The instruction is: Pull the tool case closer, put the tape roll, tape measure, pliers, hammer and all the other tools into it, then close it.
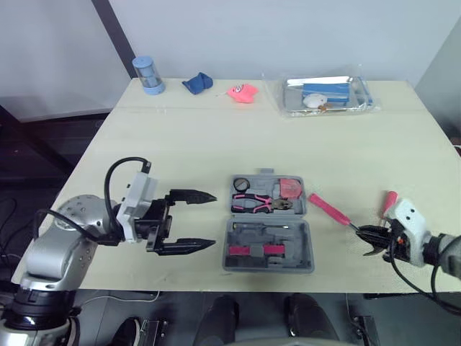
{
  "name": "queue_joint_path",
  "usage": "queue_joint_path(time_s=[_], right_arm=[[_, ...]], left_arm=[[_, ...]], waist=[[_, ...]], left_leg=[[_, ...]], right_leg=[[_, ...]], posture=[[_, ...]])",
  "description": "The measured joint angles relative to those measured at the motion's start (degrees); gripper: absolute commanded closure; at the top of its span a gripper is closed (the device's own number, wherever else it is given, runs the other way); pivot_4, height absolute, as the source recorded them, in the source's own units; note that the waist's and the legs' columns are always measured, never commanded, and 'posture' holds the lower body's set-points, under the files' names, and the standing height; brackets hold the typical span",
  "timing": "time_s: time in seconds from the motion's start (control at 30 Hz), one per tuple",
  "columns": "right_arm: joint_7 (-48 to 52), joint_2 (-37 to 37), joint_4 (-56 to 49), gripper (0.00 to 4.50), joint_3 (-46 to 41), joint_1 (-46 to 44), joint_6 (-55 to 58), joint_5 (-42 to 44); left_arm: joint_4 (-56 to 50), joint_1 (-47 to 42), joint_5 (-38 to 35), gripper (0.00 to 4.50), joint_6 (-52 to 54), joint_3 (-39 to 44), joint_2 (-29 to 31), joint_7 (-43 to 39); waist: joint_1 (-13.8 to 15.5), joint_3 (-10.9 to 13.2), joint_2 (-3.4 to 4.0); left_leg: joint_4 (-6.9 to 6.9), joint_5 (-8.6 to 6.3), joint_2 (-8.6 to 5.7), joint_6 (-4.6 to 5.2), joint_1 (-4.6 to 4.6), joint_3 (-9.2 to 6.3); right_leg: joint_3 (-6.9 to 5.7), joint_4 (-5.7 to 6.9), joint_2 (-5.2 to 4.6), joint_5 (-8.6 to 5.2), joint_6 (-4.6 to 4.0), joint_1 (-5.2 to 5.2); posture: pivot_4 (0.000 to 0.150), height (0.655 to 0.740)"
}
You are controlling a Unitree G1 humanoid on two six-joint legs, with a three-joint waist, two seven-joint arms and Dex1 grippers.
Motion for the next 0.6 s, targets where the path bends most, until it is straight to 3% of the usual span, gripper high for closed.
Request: queue_joint_path(time_s=[0.17, 0.4, 0.43, 0.6], right_arm=[[3.1, -6.6, -5.5, 4.39, 8.2, -11.4, 6.2, 1.0], [4.0, -6.4, -7.5, 4.39, 22.0, -24.6, 11.8, -0.5], [4.3, -5.6, -7.1, 4.39, 26.8, -29.7, 12.8, -2.5], [4.5, -2.9, -6.2, 4.39, 34.6, -36.2, 14.7, -6.0]], left_arm=[[2.2, 0.2, 1.4, 0.0, -1.7, 0.0, 0.6, -1.6], [5.1, -0.5, 3.2, 0.0, -4.6, -0.2, 1.5, -4.6], [6.3, -0.7, 4.0, 0.0, -5.6, -0.2, 2.9, -6.3], [9.7, -1.1, 5.4, 0.0, -8.9, -0.2, 6.1, -7.7]], waist=[[0.1, 0.0, 0.0], [0.3, 0.0, -0.01], [-0.1, 0.1, 0.0], [-0.1, 0.1, 0.01]], left_leg=[[0.01, 0.0, 0.02, 0.0, -0.04, -0.07], [0.01, 0.0, -0.02, 0.0, -0.23, -0.11], [0.01, 0.0, -0.01, -0.01, -0.24, -0.09], [-0.03, 0.0, 0.02, -0.01, -0.28, -0.09]], right_leg=[[-0.08, -0.05, 0.01, 0.0, -0.01, -0.01], [-0.14, -0.14, -0.05, 0.0, 0.0, -0.12], [-0.11, -0.09, -0.04, 0.0, 0.0, -0.22], [-0.1, -0.03, 0.0, 0.0, -0.01, -0.36]], posture=[[0.15, 0.74], [0.15, 0.74], [0.15, 0.74], [0.15, 0.74]])
